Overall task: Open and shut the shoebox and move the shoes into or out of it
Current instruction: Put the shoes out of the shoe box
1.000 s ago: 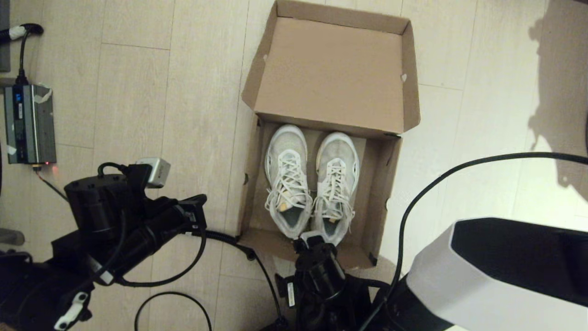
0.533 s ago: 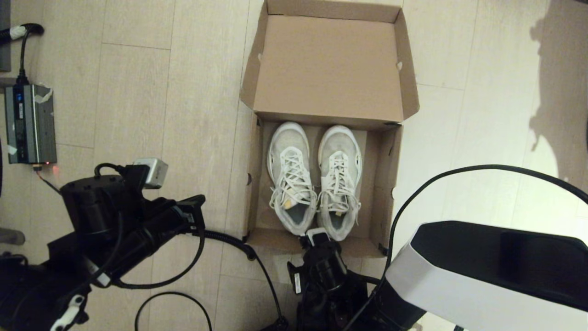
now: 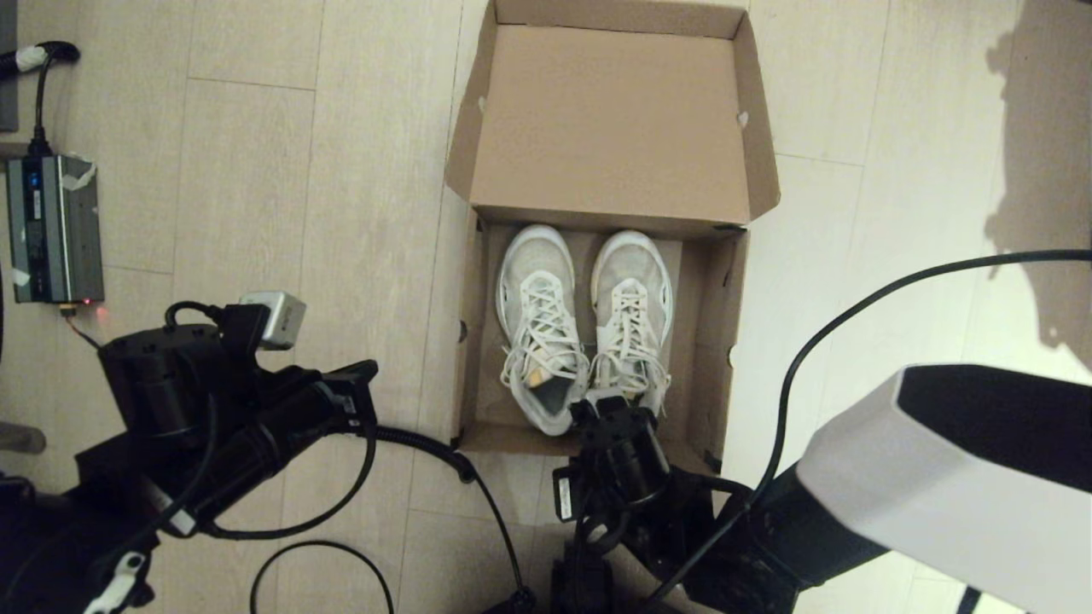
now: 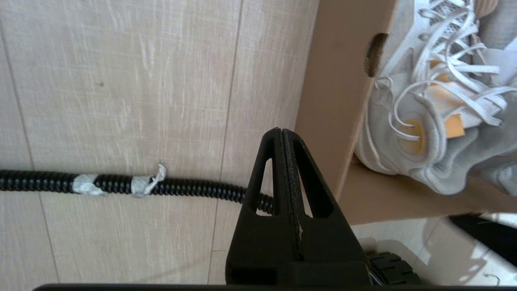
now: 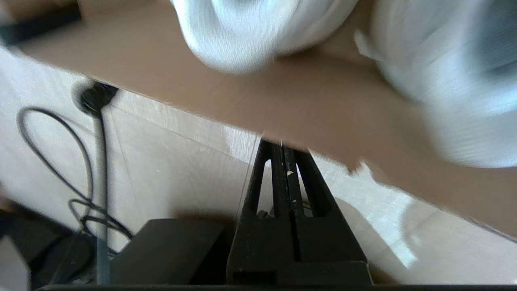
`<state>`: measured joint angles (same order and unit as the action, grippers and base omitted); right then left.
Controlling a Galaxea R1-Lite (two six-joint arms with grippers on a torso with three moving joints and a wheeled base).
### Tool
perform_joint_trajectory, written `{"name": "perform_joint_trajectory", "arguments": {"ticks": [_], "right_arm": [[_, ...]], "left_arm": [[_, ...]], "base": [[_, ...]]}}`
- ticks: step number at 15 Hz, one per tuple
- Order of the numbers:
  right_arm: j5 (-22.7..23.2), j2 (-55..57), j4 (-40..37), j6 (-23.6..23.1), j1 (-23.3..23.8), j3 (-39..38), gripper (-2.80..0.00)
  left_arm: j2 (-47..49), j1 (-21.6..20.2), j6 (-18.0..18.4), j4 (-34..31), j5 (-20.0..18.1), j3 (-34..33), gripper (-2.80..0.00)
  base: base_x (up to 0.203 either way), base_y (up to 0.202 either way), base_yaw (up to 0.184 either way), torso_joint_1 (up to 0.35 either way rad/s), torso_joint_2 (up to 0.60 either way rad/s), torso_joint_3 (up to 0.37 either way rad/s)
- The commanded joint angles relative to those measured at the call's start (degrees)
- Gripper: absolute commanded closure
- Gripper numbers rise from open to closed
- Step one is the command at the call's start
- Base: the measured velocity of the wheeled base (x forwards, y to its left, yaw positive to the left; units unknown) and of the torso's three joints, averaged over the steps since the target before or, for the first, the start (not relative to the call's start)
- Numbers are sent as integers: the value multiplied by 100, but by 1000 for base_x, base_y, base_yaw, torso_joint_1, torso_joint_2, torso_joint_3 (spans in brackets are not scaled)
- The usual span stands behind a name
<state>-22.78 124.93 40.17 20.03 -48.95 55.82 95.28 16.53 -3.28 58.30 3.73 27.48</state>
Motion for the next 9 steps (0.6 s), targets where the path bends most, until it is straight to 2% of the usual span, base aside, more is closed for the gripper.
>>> {"name": "perform_joint_trajectory", "arguments": {"ticks": [1, 3, 9], "right_arm": [[-10, -767, -268, 18, -1, 76, 0], [-7, -1224, -759, 26, -1, 164, 0], [-33, -1709, -1380, 10, 157, 412, 0]], "left_arm": [[-54, -1, -6, 33, 7, -31, 0], [-88, -1, -6, 33, 11, -84, 0], [-71, -1, -15, 33, 14, -85, 0]], "base": [[0, 0, 0, 0, 0, 0], [0, 0, 0, 0, 0, 0], [0, 0, 0, 0, 0, 0]]}}
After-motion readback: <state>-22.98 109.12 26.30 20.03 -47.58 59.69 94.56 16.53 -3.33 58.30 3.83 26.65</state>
